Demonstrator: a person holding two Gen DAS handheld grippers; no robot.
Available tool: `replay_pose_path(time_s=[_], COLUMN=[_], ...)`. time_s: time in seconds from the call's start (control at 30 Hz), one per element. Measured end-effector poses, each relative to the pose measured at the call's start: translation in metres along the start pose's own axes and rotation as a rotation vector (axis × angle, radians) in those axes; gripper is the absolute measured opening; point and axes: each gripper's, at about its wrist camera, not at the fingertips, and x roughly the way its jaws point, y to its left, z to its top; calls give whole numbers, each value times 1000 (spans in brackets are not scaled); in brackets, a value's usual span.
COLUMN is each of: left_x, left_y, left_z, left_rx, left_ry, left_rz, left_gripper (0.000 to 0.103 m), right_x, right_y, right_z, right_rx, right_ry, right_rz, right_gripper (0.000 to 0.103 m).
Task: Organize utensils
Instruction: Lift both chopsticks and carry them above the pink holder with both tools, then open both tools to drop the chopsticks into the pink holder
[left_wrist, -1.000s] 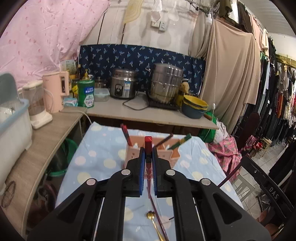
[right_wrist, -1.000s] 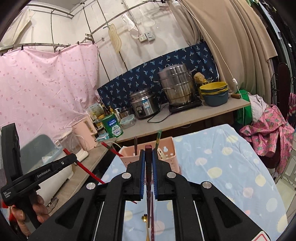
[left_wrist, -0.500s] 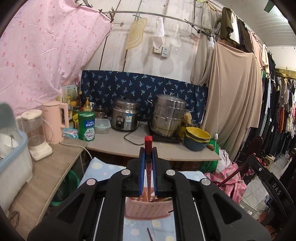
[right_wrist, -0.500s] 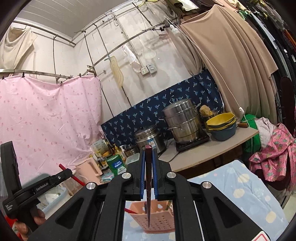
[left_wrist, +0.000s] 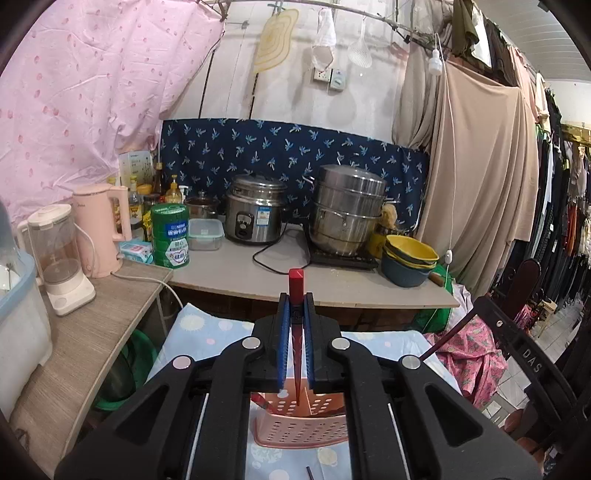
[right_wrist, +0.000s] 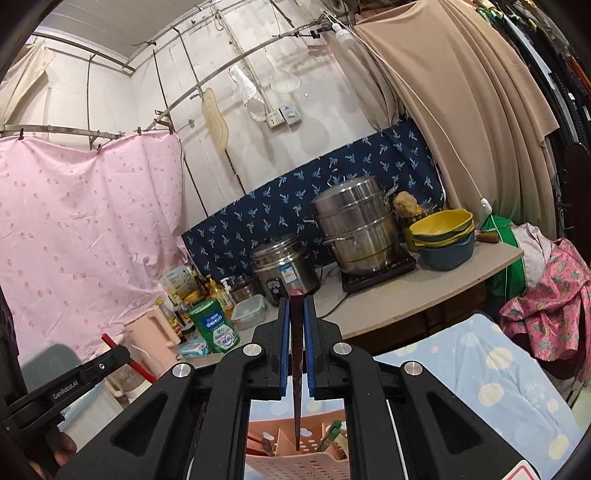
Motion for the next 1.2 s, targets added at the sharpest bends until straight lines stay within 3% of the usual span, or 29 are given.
replay_pose_path(time_s=[0.53,1.2], left_x=[15,0], left_y=[1,-3], left_z=[-16,-29], left_rx=[8,26], left_ry=[54,59], left_rz=[19,52], left_gripper=[7,19], right_x=[25,-3], right_y=[2,1], right_z=[-37,-49], right_rx=[-27,-34], right_ry=[113,126], right_rz=[3,-3], right_gripper=[8,18])
